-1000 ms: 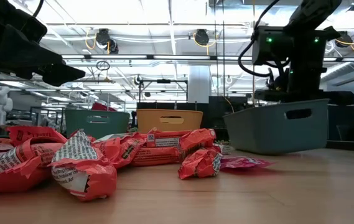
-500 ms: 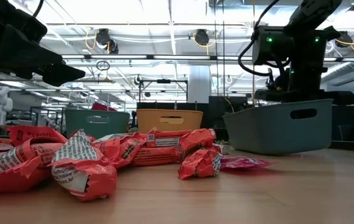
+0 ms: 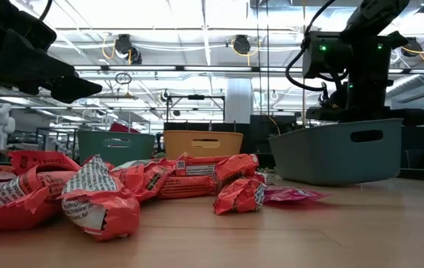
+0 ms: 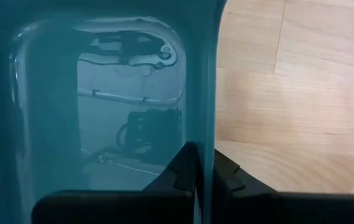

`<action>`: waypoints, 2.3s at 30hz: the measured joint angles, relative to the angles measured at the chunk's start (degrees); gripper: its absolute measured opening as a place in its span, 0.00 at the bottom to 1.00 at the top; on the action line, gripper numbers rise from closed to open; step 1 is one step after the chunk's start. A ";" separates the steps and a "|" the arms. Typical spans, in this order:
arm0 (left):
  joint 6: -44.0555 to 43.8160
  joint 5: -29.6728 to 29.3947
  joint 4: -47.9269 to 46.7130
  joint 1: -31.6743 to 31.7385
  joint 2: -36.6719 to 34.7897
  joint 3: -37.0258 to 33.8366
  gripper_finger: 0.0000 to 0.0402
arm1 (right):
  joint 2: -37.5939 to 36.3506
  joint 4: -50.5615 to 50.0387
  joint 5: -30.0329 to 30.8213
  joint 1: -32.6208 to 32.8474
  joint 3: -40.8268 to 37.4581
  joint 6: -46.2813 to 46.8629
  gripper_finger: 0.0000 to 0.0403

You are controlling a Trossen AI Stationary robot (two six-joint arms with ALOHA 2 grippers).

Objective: Sort candy
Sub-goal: Adjust the dark blue bin, then put the orange wrapper chocolate into the dark blue bin

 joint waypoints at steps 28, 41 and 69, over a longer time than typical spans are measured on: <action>0.00 0.00 0.02 0.00 0.01 0.00 0.99 | -12.19 0.39 -0.92 0.26 -0.02 0.39 0.30; 0.01 0.00 0.02 0.01 0.01 0.00 0.99 | -26.79 0.53 2.41 1.65 0.00 -2.19 0.30; 0.02 0.00 0.00 -0.01 -0.01 0.00 0.99 | -25.07 16.03 7.22 1.88 0.02 -30.05 0.29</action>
